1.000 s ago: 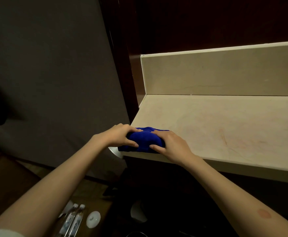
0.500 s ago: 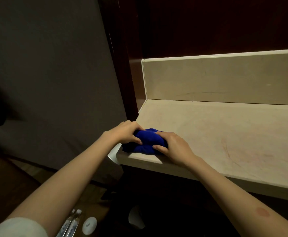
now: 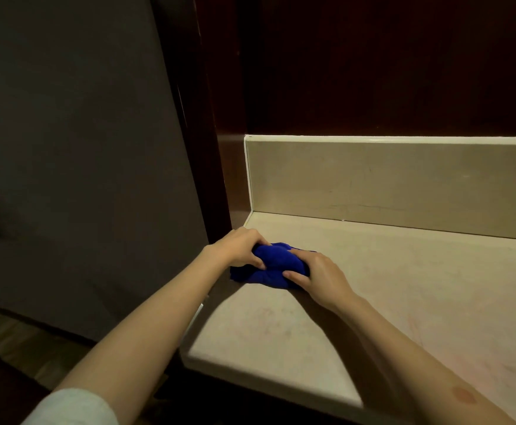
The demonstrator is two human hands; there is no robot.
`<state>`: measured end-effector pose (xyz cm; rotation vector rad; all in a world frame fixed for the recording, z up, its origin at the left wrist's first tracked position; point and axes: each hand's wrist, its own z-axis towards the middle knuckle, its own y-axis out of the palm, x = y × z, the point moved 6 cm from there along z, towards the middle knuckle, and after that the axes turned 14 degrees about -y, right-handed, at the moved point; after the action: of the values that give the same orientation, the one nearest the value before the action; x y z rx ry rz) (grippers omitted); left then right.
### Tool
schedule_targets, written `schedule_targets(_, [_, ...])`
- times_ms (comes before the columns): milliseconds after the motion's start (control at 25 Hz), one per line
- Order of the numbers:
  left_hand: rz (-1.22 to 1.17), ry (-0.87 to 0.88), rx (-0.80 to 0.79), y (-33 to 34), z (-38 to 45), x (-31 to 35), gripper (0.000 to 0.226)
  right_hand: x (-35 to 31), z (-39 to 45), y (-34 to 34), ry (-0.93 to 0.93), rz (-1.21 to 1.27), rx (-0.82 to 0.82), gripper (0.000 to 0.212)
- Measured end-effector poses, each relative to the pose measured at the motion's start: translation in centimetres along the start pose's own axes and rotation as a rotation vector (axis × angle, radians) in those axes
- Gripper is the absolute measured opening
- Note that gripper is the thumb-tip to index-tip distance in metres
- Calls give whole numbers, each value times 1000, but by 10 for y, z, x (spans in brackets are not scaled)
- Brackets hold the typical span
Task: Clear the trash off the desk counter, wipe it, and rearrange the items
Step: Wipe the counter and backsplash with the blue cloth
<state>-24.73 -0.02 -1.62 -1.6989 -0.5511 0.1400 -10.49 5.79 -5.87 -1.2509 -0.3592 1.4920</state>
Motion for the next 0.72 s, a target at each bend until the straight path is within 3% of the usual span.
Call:
schedule_targets(400, [38,-26,10,-26,118,-7,50,75,87,-5,91,-6,45,41])
schedule_targets(720, [9,-29,-34,-33,148,-14,53,95,113,-2,36,54,61,38])
